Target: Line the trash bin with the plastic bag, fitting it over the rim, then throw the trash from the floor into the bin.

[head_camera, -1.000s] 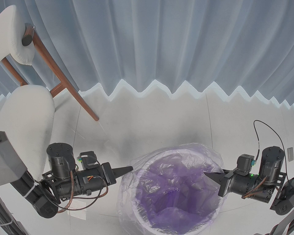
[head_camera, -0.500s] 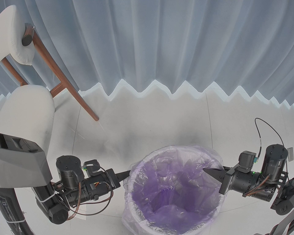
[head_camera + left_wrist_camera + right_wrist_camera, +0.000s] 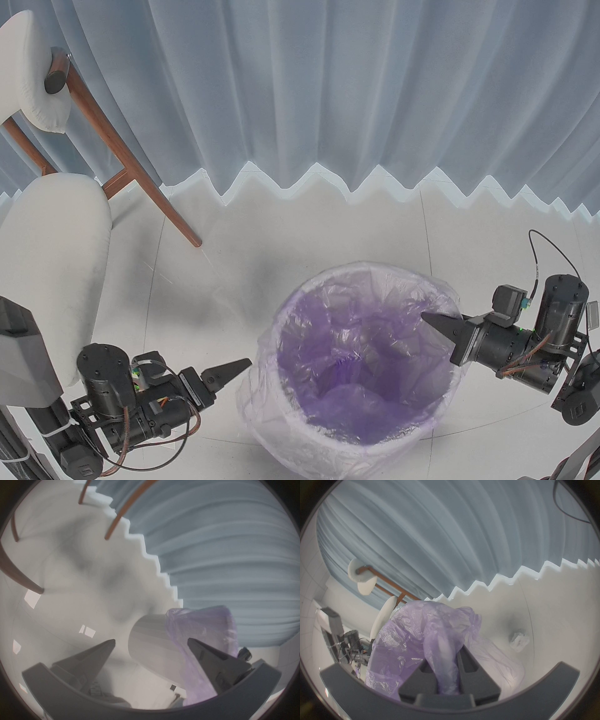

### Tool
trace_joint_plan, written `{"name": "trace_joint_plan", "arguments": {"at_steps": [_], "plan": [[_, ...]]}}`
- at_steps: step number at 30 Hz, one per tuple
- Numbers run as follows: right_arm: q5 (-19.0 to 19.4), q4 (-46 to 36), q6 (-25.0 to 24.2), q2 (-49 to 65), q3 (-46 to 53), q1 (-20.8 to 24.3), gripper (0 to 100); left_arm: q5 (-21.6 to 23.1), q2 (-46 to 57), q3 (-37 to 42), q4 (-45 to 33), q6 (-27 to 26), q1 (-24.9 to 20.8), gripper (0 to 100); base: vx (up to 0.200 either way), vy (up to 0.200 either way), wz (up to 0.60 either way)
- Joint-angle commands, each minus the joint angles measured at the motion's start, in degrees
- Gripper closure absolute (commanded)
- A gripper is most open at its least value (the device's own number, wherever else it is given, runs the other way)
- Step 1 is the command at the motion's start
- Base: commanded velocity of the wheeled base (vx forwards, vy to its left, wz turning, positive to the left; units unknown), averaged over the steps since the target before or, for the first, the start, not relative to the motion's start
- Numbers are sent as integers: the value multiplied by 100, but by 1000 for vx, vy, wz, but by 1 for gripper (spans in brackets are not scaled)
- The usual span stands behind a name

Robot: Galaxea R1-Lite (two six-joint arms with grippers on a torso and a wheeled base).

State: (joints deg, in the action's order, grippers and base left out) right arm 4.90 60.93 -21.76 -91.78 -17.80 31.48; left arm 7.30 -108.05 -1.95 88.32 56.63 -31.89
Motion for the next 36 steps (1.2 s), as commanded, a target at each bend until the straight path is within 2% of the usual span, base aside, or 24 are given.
{"name": "trace_joint_plan", "arguments": {"at_steps": [1, 6, 10, 17, 23, 24, 28, 36], "plan": [[-349, -266, -496, -384, -672, -159, 100, -379, 1005, 195, -43, 279, 254, 0, 0, 0, 0], [-648, -503, -1050, -622, -1103, -151, 100, -414, 1514, 195, -52, 340, 122, 0, 0, 0, 0], [-780, -828, -1568, -709, -1375, -98, 100, -423, 1532, 63, 36, 789, -221, 0, 0, 0, 0], [-806, -986, -1656, -718, -1349, -54, 100, -440, 1075, -253, 45, 718, -986, 0, 0, 0, 0], [-806, -986, -1656, -753, -1358, 16, 100, -458, 671, -420, 45, 499, -1276, 0, 0, 0, 0], [-806, -960, -1656, -753, -1402, 16, 100, -625, 433, -429, 45, 446, -1478, 100, 0, 0, 0], [-806, -951, -1656, -745, -1446, 8, 100, -985, 302, -561, 45, 455, -1522, 100, 0, 0, 0], [-806, -969, -1779, -797, -1525, -27, 100, -1073, 416, -464, 36, 437, -1504, 100, 0, 0, 0]]}}
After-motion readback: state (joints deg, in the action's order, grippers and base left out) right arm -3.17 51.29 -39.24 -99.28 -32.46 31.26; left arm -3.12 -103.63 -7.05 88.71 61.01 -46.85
